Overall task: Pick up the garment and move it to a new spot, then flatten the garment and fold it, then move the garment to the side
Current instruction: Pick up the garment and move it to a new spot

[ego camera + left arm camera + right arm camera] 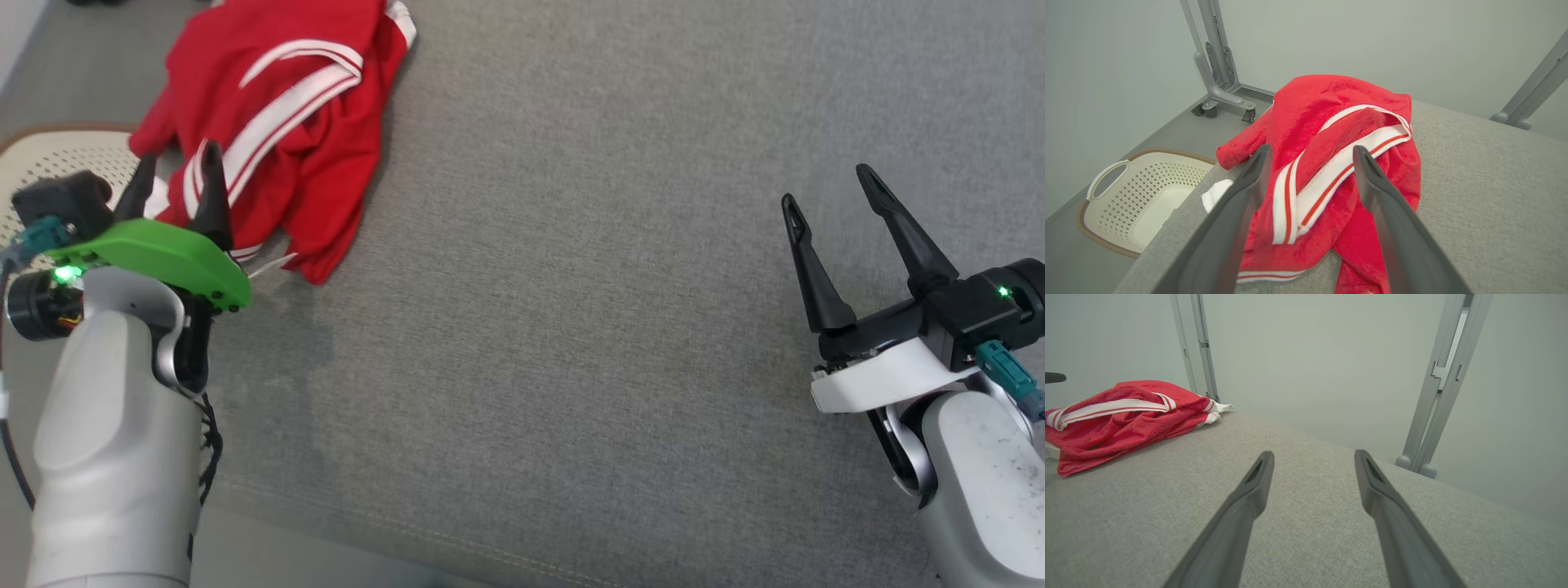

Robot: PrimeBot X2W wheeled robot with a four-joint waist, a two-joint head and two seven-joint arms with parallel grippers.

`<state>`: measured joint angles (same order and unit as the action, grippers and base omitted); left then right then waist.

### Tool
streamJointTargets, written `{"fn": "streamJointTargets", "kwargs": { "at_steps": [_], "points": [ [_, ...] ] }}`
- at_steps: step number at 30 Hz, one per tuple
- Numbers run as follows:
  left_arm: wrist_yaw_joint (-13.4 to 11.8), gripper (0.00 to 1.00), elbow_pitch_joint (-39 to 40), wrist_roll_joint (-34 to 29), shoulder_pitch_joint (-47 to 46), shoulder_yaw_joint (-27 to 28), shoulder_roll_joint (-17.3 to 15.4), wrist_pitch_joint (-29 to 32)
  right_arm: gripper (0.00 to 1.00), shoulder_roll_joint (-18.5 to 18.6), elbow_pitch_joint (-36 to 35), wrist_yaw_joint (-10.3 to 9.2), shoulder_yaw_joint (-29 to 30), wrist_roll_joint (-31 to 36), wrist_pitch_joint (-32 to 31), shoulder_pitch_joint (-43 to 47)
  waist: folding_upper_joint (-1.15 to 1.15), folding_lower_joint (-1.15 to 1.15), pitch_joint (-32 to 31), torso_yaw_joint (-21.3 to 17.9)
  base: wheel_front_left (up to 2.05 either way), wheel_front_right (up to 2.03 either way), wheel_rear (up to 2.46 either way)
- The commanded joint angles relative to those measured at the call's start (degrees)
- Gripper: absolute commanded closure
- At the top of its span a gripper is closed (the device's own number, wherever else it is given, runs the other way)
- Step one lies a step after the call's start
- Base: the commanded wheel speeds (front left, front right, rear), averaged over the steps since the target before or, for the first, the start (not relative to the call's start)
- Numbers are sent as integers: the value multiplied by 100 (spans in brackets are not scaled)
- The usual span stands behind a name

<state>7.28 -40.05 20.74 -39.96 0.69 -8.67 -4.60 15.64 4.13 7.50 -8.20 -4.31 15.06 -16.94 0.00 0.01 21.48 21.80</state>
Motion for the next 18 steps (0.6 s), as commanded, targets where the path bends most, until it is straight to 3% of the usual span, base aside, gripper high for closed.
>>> {"fn": "streamJointTargets", "kwargs": {
  "at_steps": [1, 11, 13, 14, 18],
  "points": [
    [12, 0, -197, 96, -294, 47, -51, 48, 0, 42, -29, -2, -4, -24, 17, -148, 0, -1, 1364, -702, 0, 0, 0],
    [-286, 0, -1856, 129, -1095, 133, -392, 360, 0, 16, 32, -5, -5, -79, 4, -139, 0, -1, 1322, -788, 0, 0, 0],
    [-292, 85, -2038, 91, -1127, 95, -454, 324, 0, 10, 54, -5, 20, -76, 3, -72, 0, -1, 1204, -763, 0, 0, 0],
    [-300, 100, -2112, 60, -1147, 68, -503, 260, 0, -4, 67, -5, 23, -76, 3, -26, 0, -1, 1131, -749, 0, 0, 0],
    [-204, 100, -2077, 4, -1184, -17, -655, -23, 0, -98, 101, -5, 43, -101, 4, 141, 0, -1, 787, -687, 0, 0, 0]
  ]
}}
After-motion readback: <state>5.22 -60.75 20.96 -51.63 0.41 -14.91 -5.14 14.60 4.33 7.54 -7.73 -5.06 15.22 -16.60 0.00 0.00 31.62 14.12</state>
